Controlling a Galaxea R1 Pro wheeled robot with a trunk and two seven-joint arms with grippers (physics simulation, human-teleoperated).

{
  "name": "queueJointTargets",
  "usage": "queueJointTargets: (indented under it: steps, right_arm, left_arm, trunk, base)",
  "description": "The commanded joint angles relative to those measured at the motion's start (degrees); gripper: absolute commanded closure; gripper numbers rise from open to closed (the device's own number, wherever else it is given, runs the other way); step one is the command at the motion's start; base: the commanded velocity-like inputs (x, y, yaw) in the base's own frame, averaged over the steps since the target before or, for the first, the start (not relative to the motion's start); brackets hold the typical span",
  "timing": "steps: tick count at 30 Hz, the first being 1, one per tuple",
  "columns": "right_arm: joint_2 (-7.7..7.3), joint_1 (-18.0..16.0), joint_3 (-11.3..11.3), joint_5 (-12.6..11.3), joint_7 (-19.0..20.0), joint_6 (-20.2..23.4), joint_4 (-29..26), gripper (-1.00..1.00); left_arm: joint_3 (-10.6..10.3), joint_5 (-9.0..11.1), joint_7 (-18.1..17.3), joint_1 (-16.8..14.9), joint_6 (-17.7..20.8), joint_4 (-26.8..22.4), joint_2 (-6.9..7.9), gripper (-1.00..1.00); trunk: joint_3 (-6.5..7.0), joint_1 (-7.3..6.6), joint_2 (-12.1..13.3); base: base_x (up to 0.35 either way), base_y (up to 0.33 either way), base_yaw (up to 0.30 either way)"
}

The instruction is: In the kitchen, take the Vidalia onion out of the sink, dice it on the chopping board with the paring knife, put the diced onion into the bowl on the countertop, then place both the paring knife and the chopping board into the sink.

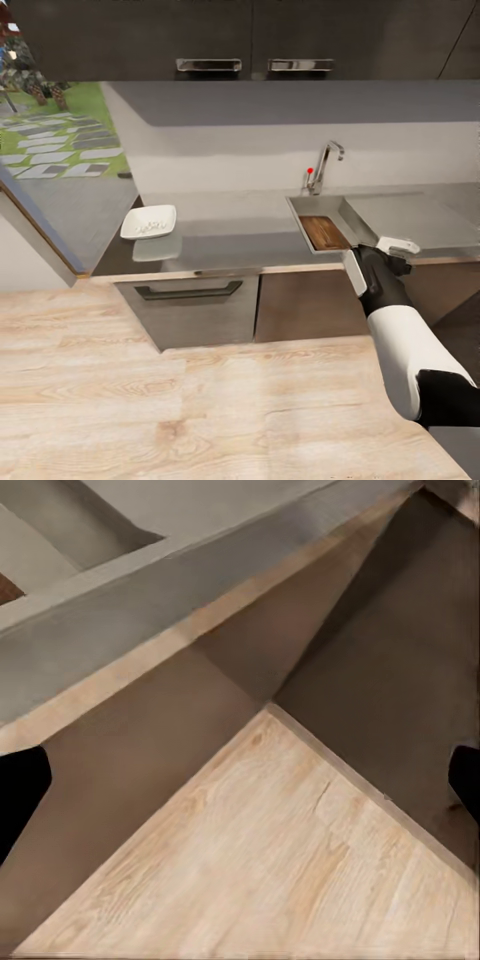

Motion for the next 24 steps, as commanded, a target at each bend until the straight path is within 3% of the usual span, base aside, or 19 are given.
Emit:
queueJointTargets:
  steps: [1,7,8,9,12,15,18,19,21,24]
  right_arm:
    - [-0.48,-0.03,0.11,-0.45,-0.20,-0.54,1.21,-1.00]
    - [-2.81,-0.03,0.10,-0.17,3.05,-8.70,11.60,-1.00]
    - [-4.06,-0.03,0.16,-0.12,5.36,-13.48,18.29,-1.00]
    - [-4.46,-0.03,0.17,-0.12,6.24,-15.26,20.71,-1.00]
    - [-6.55,-0.02,0.23,-0.07,12.51,-27.28,35.70,-1.00]
    - [-7.19,1.78,0.39,-0.05,18.13,-36.12,42.42,-1.00]
    - [-6.90,12.66,0.50,0.50,24.86,-41.21,44.54,-1.00]
    - [-5.00,20.20,0.54,3.01,34.07,-46.64,45.12,-1.00]
    - [-2.87,26.34,0.56,7.30,42.42,-52.45,45.33,-1.00]
    - [0.30,34.80,0.56,18.14,50.58,-60.94,45.44,-1.00]
  left_arm:
    - [-0.13,0.50,0.07,-0.11,-0.36,0.24,-0.03,-1.00]
    - [-0.13,0.47,0.06,-0.11,-0.36,0.24,-0.03,-1.00]
    - [-0.13,0.46,0.02,-0.11,-0.39,0.24,-0.03,-1.00]
    - [-0.13,0.46,0.01,-0.11,-0.40,0.24,-0.03,-1.00]
    - [-0.13,0.45,-0.01,-0.11,-0.43,0.24,-0.03,-1.00]
    - [-0.13,0.45,-0.01,-0.11,-0.80,0.18,0.07,-1.00]
    - [-0.13,0.42,-0.02,-0.11,-2.63,0.14,0.26,-1.00]
    - [-0.02,0.38,-0.02,-0.11,-4.70,0.06,0.33,-1.00]
    - [0.02,0.33,-0.02,-0.07,-6.22,-0.56,0.48,-1.00]
    - [0.04,0.24,-0.02,-0.03,-7.54,-3.42,0.80,-1.00]
  trunk:
    - [-0.08,-0.01,-0.09]
    - [-0.08,-0.01,-0.09]
    - [-0.08,-0.01,-0.09]
    - [-0.08,-0.01,-0.09]
    - [-0.08,-0.01,-0.09]
    - [-0.08,-0.01,-0.09]
    - [-0.08,-0.01,-0.09]
    - [-0.08,-0.01,-0.09]
    - [-0.08,-0.01,-0.09]
    - [-0.08,-0.01,-0.09]
  base:
    - [-0.339,0.000,0.000]
    - [-0.339,-0.015,0.000]
    - [-0.285,-0.059,0.000]
    - [-0.236,-0.047,0.000]
    - [-0.103,-0.021,0.000]
    - [-0.030,-0.006,0.000]
    - [-0.009,-0.002,0.000]
    - [-0.002,0.000,0.000]
    - [-0.001,0.000,0.000]
    - [0.000,0.000,0.000]
